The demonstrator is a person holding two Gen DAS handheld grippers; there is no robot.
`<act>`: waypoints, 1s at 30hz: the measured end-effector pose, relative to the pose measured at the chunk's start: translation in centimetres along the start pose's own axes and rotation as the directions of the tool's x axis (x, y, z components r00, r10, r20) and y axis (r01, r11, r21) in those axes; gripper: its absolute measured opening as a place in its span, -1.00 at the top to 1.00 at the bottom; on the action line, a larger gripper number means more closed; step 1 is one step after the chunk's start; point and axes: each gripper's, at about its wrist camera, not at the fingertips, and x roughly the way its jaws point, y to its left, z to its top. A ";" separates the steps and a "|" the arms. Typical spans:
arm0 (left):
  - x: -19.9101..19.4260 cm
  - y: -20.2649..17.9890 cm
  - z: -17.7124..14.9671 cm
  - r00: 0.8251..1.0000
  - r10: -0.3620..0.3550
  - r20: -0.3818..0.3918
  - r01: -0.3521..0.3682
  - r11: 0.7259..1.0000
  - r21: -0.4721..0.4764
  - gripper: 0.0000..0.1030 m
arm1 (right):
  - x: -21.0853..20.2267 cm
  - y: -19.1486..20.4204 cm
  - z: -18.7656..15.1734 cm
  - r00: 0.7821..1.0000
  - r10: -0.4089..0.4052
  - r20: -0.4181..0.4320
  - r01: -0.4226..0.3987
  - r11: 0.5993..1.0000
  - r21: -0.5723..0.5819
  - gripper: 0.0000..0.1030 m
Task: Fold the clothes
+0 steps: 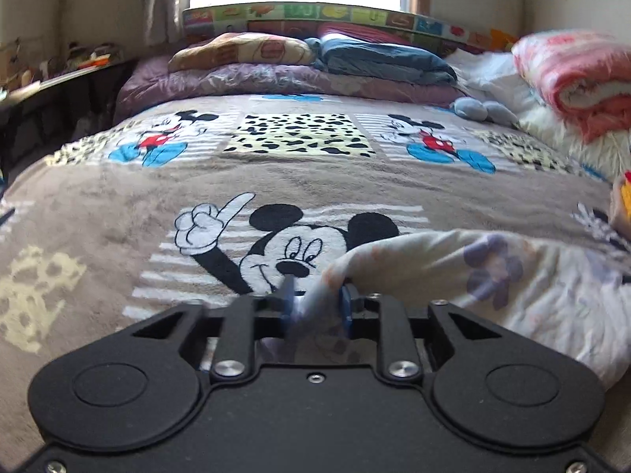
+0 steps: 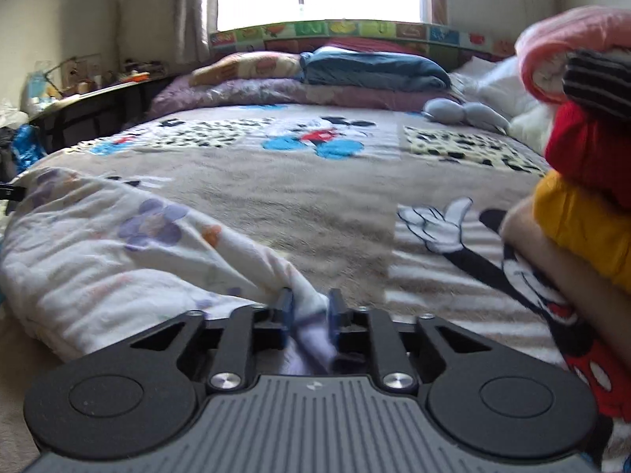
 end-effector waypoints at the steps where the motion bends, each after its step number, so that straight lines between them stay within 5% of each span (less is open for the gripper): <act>1: -0.4 0.7 0.1 1.000 0.002 0.008 -0.002 0.999 -0.039 0.31 | 0.0 -0.3 0.0 1.000 -0.005 0.005 0.005 1.000 0.023 0.27; 3: -1.1 2.0 0.2 1.000 0.012 0.022 -0.010 0.993 -0.117 0.13 | -0.6 -0.9 0.1 1.000 -0.019 0.023 0.017 0.998 0.060 0.19; 9: -2.3 5.9 -0.3 1.000 0.009 0.021 -0.001 0.943 -0.334 0.13 | -3.0 -0.4 1.3 0.986 -0.111 0.123 0.112 0.994 0.004 0.17; 13: -1.2 6.7 -1.3 0.998 -0.059 -0.026 0.042 0.904 -0.426 0.13 | -3.8 1.1 2.0 0.986 -0.065 0.152 0.075 0.996 -0.058 0.17; 20: 0.0 4.5 -2.3 0.992 -0.111 -0.065 0.079 0.923 -0.376 0.18 | -3.1 3.4 1.3 0.997 0.048 0.062 -0.040 0.992 -0.117 0.16; 21: 0.1 4.1 -2.3 0.993 -0.098 -0.065 0.069 0.933 -0.354 0.30 | -2.9 3.4 1.1 0.998 0.050 0.050 -0.044 0.992 -0.115 0.15; 23: 0.0 2.9 -2.2 0.997 -0.051 -0.062 0.033 0.964 -0.265 0.93 | -2.5 3.2 0.8 0.998 0.056 0.030 -0.053 0.994 -0.100 0.14; 30: -2.6 2.6 -0.7 0.999 0.014 0.036 -0.006 0.979 -0.206 0.95 | -2.6 2.8 0.6 0.997 0.076 0.032 -0.073 0.995 -0.074 0.10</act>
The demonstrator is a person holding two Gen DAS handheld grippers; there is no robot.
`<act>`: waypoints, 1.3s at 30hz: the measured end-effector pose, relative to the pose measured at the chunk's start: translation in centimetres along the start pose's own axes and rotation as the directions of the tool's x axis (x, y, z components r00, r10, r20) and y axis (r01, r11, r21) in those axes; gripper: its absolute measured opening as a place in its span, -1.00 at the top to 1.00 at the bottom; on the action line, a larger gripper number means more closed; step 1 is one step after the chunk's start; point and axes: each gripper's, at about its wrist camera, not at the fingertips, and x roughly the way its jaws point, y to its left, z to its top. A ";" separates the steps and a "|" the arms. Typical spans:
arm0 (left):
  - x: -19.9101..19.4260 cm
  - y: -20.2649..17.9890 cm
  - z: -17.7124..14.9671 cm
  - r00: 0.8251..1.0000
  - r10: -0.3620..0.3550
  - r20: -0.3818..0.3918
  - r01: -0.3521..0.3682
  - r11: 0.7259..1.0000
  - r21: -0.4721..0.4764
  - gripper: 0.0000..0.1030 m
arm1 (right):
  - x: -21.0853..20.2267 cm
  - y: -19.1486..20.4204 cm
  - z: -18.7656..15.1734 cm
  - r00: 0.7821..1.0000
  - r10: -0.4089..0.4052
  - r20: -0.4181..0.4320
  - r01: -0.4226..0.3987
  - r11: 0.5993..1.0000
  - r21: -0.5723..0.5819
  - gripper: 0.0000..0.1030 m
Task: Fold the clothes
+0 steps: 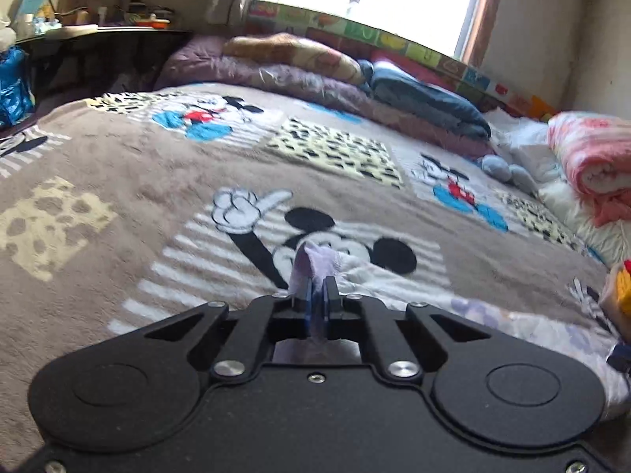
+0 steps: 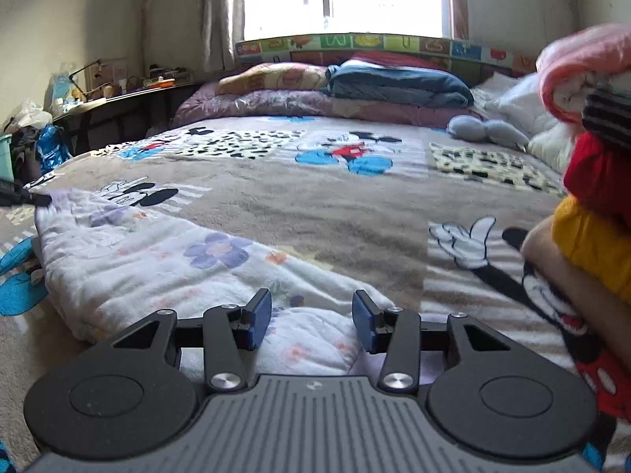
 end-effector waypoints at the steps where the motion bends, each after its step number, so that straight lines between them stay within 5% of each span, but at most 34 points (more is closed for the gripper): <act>1: 0.2 0.1 -0.3 1.000 0.010 -0.010 -0.010 1.000 -0.001 0.95 | 0.2 0.0 -0.1 1.000 0.001 -0.007 -0.001 1.000 -0.004 0.10; 10: 1.9 0.4 -2.8 0.994 0.070 -0.088 -0.067 0.997 0.033 0.93 | 1.6 -1.4 -0.4 0.999 0.034 -0.029 -0.033 0.999 0.033 0.11; 13: 1.4 -0.1 -2.9 0.991 0.122 -0.060 -0.116 0.989 0.096 0.54 | 1.4 -2.2 -0.5 0.998 0.062 -0.014 -0.060 0.994 0.088 0.13; 16: -0.2 -1.5 -1.9 0.991 0.130 0.018 -0.131 0.978 0.164 0.38 | 0.4 -3.1 0.4 0.998 0.065 0.017 -0.067 0.990 0.121 0.12; 23: -0.9 -5.5 -2.1 0.998 -0.055 0.024 0.050 0.980 0.192 0.24 | -2.8 -4.9 2.1 0.997 0.007 0.077 -0.019 0.989 0.147 0.11; 27: 0.0 -8.2 -3.4 0.993 -0.120 -0.010 0.119 0.964 0.239 0.06 | -2.4 -3.2 2.3 0.995 0.073 0.066 -0.079 0.992 0.094 0.11; 31: 3.8 -7.9 -5.7 0.989 -0.041 -0.143 0.080 0.957 0.278 -0.25 | 0.4 -1.5 0.5 0.995 0.086 -0.047 -0.084 0.996 0.032 0.10; 39: 3.6 -6.9 -5.5 0.988 -0.058 -0.141 0.090 0.970 0.227 -0.21 | 1.7 -1.3 -0.9 0.991 0.093 -0.097 -0.089 0.995 0.043 0.10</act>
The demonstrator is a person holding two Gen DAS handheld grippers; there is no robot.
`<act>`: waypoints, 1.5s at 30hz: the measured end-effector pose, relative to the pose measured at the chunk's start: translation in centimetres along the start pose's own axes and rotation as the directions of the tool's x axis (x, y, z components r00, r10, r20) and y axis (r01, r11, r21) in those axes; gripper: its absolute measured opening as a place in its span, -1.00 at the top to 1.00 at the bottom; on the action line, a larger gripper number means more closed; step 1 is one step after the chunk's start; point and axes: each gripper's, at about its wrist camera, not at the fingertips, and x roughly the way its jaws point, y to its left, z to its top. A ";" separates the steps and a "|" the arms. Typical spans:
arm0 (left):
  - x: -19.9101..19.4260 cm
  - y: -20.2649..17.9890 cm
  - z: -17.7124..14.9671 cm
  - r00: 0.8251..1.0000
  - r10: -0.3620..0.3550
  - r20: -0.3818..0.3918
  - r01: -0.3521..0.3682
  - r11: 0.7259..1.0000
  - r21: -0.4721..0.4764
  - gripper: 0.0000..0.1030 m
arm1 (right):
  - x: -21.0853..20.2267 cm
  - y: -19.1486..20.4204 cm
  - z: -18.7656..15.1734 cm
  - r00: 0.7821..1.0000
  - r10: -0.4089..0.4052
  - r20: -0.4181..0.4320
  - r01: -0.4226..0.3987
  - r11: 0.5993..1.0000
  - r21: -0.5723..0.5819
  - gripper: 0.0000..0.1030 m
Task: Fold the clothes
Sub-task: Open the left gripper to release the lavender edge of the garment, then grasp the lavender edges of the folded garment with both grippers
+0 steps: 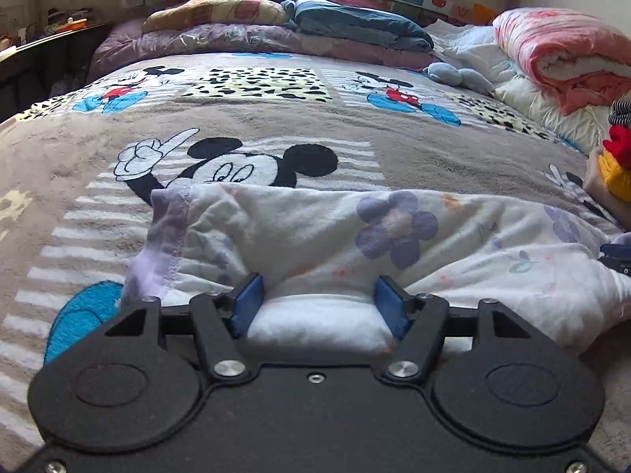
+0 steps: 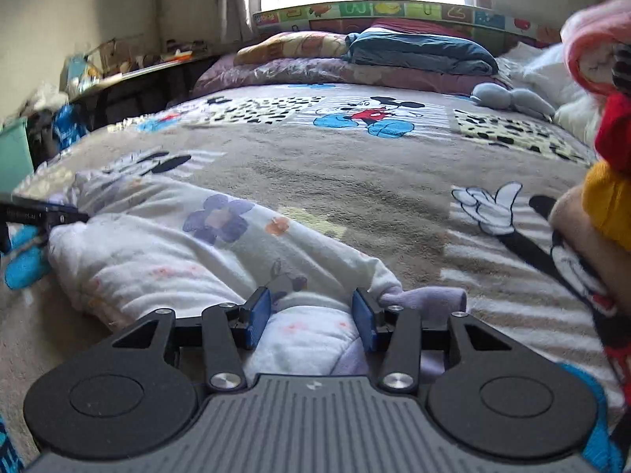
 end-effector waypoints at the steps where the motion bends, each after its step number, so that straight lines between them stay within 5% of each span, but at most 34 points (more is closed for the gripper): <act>1: -0.7 0.0 0.4 0.999 -0.001 0.034 0.002 1.000 -0.014 -0.21 | -0.2 0.0 0.2 1.000 0.000 -0.001 0.000 1.000 0.007 0.10; 6: -2.4 1.6 2.1 0.985 0.013 0.174 0.005 0.995 -0.101 -0.21 | -2.3 0.3 1.5 0.996 0.027 0.080 -0.029 1.000 0.013 0.09; 8: -1.3 2.2 2.3 0.988 0.009 0.156 0.008 0.994 -0.108 -0.21 | -2.4 0.4 1.6 0.996 0.009 0.090 -0.008 1.000 -0.004 0.09; 11: 2.3 2.8 1.4 1.000 0.020 -0.005 -0.020 0.998 -0.058 -0.30 | -0.6 -0.5 0.8 1.000 0.008 0.023 -0.009 0.999 0.033 0.07; 19: 2.0 2.7 1.3 0.999 0.031 0.012 -0.030 0.998 -0.054 -0.31 | 0.4 -0.9 -0.2 1.000 0.028 0.012 -0.029 0.998 0.063 0.07; 26: -3.7 5.2 2.0 0.990 0.066 0.124 -0.029 0.960 -0.280 -0.33 | -2.9 -0.8 0.2 0.996 -0.013 0.090 0.002 0.992 0.130 0.01; 28: -5.1 6.3 2.0 0.987 0.068 0.143 -0.009 0.926 -0.376 -0.40 | -4.7 -1.4 -0.2 0.992 -0.025 0.126 -0.001 0.980 0.201 -0.05; 32: -7.1 8.1 0.5 0.989 0.033 0.146 0.058 0.816 -0.575 -0.55 | -8.3 -3.4 -2.2 0.984 -0.020 0.175 -0.053 0.913 0.405 -0.17; 35: -7.5 8.9 -1.1 0.989 -0.054 0.135 0.133 0.714 -0.688 -0.58 | -9.7 -4.6 -4.1 0.976 0.020 0.215 -0.142 0.809 0.571 -0.28; 41: -7.0 9.1 -4.1 0.982 -0.150 0.111 0.176 0.549 -0.817 -0.61 | -8.5 -4.2 -9.3 0.957 0.140 0.253 -0.288 0.520 0.804 -0.47; 42: -6.7 9.2 -4.3 0.980 -0.160 0.114 0.183 0.526 -0.831 -0.62 | -7.8 -4.1 -9.7 0.957 0.145 0.251 -0.290 0.489 0.823 -0.46; 45: -5.6 9.6 -4.7 0.978 -0.169 0.123 0.190 0.473 -0.860 -0.62 | -6.5 -3.6 -9.4 0.961 0.115 0.251 -0.275 0.482 0.832 -0.45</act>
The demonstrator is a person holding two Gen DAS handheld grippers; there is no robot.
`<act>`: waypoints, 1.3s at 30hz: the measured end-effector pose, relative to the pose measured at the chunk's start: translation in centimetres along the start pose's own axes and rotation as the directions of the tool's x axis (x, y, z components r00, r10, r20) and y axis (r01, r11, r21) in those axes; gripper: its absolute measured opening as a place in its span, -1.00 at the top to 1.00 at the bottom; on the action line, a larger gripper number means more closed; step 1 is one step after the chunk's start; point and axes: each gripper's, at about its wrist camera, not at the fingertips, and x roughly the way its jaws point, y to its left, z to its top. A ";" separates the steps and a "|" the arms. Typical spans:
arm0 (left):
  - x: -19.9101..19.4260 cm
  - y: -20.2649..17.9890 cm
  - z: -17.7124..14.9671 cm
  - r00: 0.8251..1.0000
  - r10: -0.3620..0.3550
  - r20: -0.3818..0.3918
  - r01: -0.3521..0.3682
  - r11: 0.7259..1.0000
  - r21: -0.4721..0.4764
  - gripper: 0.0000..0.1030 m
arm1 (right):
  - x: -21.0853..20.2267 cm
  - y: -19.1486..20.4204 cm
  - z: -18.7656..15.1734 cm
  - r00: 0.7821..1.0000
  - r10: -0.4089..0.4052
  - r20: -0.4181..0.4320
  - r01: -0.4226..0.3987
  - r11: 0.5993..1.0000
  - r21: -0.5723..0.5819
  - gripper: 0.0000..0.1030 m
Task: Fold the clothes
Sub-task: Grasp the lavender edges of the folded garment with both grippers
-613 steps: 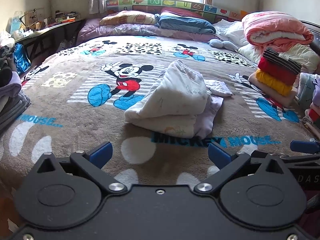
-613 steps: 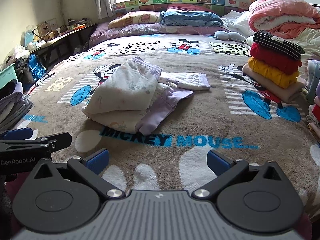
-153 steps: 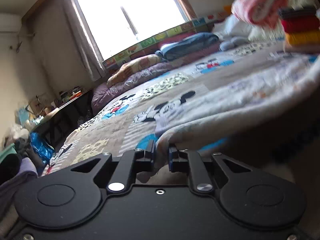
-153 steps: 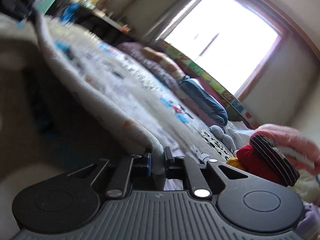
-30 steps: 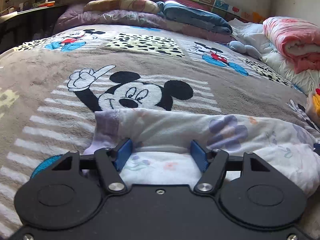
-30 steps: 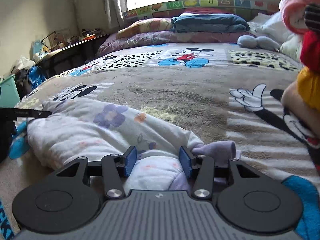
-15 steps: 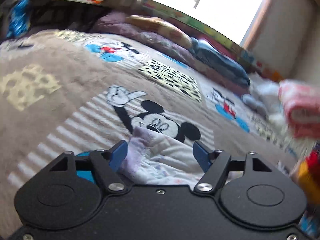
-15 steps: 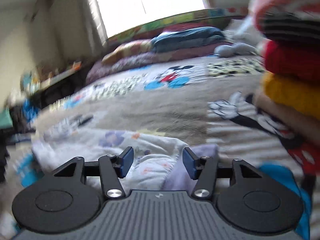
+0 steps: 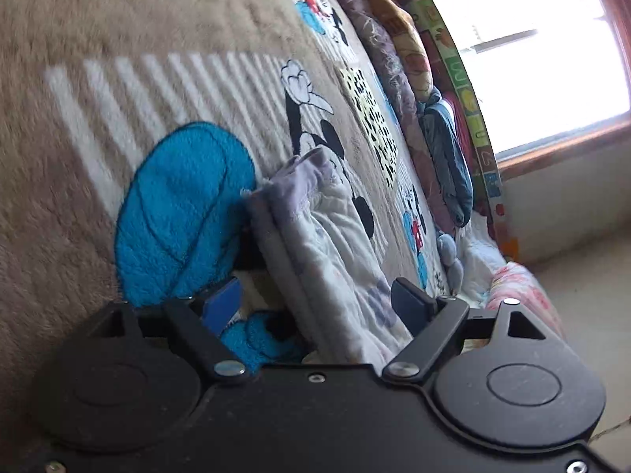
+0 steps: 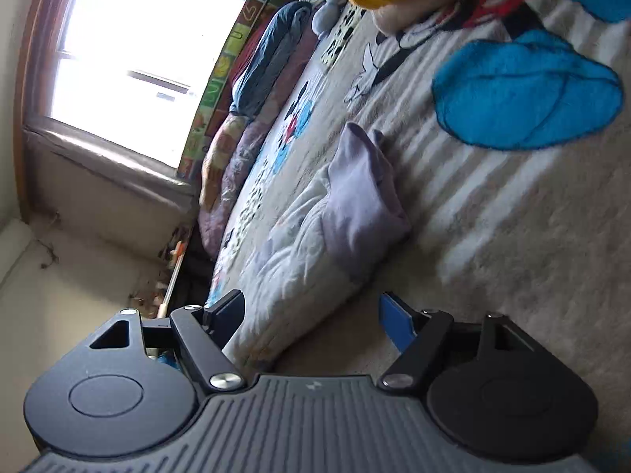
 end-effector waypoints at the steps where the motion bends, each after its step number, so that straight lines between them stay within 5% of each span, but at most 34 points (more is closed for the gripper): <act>1: 0.3 0.1 0.2 1.000 0.000 0.001 0.000 1.000 -0.007 -0.62 | 0.4 0.0 0.1 1.000 0.004 0.013 -0.004 1.000 0.012 -0.46; 11: 3.6 -1.5 1.9 1.000 0.013 0.024 -0.013 0.999 0.030 -0.64 | 5.0 -0.2 2.1 0.997 0.009 0.083 -0.008 1.000 -0.014 -0.38; 14: 4.3 -2.4 1.0 0.997 0.056 0.059 -0.062 0.992 0.107 -0.60 | 5.8 -0.4 2.2 0.997 -0.016 0.077 0.020 0.998 -0.055 0.08; 18: 4.6 -2.9 -0.2 0.991 0.098 0.095 -0.117 0.968 0.223 -0.01 | 5.6 -0.9 2.3 0.997 0.010 0.079 -0.006 0.999 -0.047 0.18; 19: 4.6 -2.8 -0.3 0.991 0.093 0.094 -0.113 0.966 0.232 0.42 | 5.5 -0.9 2.3 0.997 0.017 0.080 -0.013 0.999 -0.048 0.20; 22: 3.3 -2.7 -0.4 0.995 0.043 0.094 -0.063 0.974 0.216 0.59 | 4.9 -0.8 2.1 0.995 0.037 0.093 -0.033 0.998 -0.049 0.29; 34: -7.7 -1.9 -5.1 0.993 -0.056 0.099 0.031 0.971 0.238 0.62 | -4.8 1.1 -1.0 0.987 0.129 0.094 -0.122 0.989 -0.078 0.38; 37: -9.8 0.8 -6.8 0.993 0.051 0.106 -0.072 0.977 0.199 0.58 | -7.3 0.2 -2.7 0.989 0.123 0.086 -0.120 0.992 -0.038 0.38; 39: -10.7 2.9 -7.1 0.991 0.107 0.084 -0.118 0.984 0.137 0.26 | -7.6 -0.7 -3.9 0.998 0.054 0.023 -0.054 0.998 -0.031 0.30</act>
